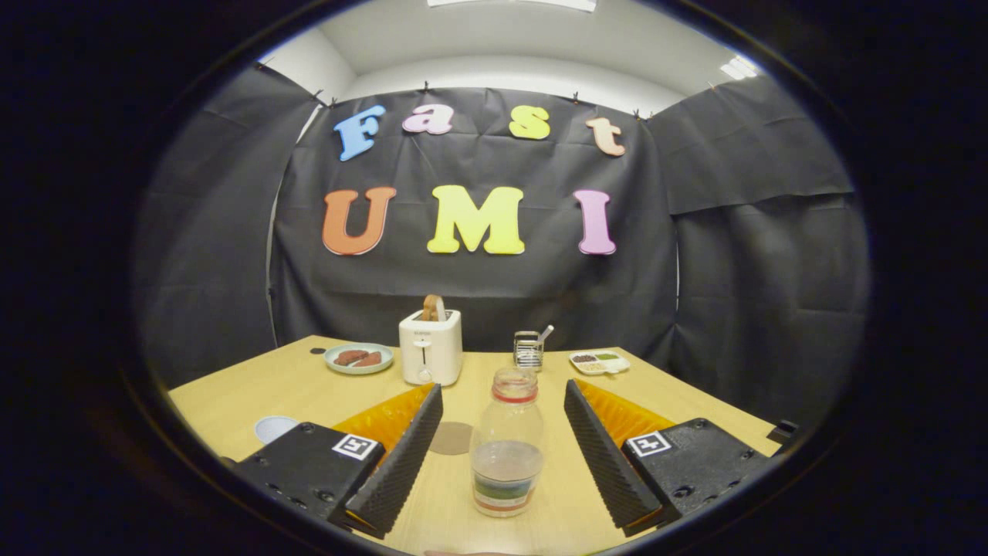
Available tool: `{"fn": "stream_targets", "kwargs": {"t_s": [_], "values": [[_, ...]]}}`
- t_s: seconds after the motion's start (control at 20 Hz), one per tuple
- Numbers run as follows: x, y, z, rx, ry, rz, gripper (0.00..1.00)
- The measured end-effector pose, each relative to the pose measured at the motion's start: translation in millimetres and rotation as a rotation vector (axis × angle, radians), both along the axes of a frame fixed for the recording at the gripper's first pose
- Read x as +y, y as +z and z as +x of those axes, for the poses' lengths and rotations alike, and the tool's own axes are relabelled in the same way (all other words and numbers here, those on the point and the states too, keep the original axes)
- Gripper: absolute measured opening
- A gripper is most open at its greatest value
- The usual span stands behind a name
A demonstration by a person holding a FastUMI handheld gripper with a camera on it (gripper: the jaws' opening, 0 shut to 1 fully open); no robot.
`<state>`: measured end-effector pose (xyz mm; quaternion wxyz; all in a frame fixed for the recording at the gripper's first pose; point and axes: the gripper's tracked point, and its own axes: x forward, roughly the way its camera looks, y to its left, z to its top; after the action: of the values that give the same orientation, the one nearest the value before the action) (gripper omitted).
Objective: Take the bottle from table, then pour the juice into the cup, finally place the bottle on the coaster
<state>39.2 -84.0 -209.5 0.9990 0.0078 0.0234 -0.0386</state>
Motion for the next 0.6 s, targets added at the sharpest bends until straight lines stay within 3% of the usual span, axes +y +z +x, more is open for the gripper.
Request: {"fn": "stream_targets", "kwargs": {"t_s": [0.6], "values": [[-15.6, -70.0, 25.8, 0.065, 0.015, 0.046, 1.00]]}}
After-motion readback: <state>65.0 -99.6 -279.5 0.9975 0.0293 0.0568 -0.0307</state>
